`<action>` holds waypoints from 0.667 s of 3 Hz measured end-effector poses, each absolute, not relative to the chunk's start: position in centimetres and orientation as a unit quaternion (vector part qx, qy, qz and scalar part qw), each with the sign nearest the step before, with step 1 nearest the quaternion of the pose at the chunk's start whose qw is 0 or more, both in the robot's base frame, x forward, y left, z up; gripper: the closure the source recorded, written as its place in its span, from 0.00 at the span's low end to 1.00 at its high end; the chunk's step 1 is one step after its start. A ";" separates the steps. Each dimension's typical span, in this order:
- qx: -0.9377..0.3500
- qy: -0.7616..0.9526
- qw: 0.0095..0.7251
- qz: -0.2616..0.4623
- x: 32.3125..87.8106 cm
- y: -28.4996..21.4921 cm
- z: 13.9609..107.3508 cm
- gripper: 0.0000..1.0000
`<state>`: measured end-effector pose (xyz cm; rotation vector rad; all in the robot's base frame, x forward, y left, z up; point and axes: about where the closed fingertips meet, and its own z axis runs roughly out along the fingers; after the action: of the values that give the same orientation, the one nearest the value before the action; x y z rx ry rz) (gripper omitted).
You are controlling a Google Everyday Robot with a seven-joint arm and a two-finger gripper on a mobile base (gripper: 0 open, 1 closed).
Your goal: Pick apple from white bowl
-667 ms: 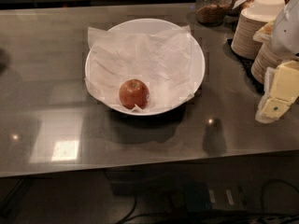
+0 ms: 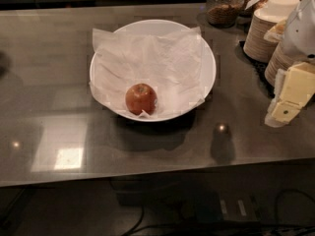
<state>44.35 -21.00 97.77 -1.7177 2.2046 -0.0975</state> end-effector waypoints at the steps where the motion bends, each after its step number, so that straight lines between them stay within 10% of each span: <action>1: -0.627 0.750 0.208 -0.002 47.1 -16.9 98.0 0.00; 2: -0.661 0.709 0.236 0.060 49.3 -11.3 98.1 0.00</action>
Offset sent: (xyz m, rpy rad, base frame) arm 0.0721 0.1620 0.0072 0.3552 0.0332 0.3614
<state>49.30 -11.34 98.11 -1.8142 1.9454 0.1647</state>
